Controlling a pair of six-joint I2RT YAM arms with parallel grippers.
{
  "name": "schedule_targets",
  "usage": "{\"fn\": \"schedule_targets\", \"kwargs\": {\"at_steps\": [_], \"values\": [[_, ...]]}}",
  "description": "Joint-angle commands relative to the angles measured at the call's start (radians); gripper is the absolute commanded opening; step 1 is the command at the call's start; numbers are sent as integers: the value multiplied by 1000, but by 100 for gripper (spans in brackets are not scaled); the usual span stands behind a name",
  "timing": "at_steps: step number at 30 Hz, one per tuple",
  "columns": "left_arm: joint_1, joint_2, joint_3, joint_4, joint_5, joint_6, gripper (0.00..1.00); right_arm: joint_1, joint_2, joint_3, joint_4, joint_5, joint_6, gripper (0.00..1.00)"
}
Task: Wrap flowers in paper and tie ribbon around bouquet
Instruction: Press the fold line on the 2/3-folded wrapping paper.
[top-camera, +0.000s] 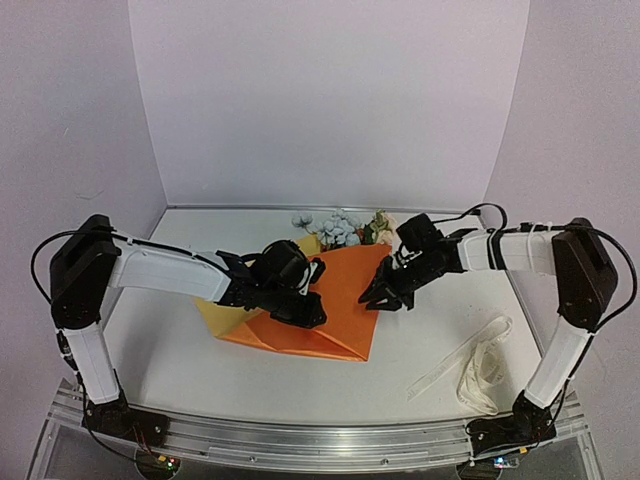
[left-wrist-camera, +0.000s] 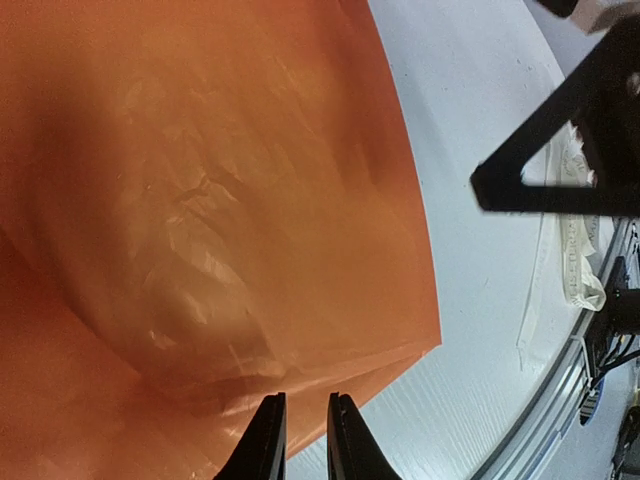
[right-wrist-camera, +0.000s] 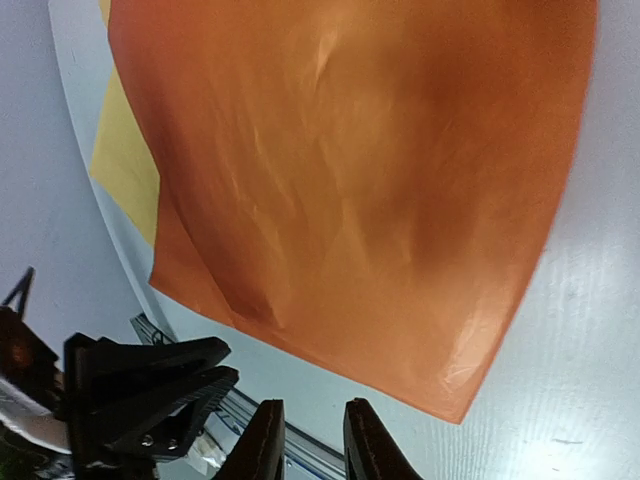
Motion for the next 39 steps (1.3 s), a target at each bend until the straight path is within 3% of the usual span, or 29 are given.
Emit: {"fn": "schedule_targets", "kwargs": {"at_steps": [1, 10, 28, 39], "values": [[4, -105, -77, 11, -23, -50, 17, 83, 77, 13, 168, -6, 88, 20], [12, -200, -262, 88, 22, -125, 15, 196, 152, 9, 220, 30, 121, 19], [67, -119, -403, 266, 46, -187, 11, 221, 252, -5, 262, 46, 153, 18], [97, -212, -567, 265, -85, -292, 11, 221, 256, -16, 262, 48, 141, 18]]}}
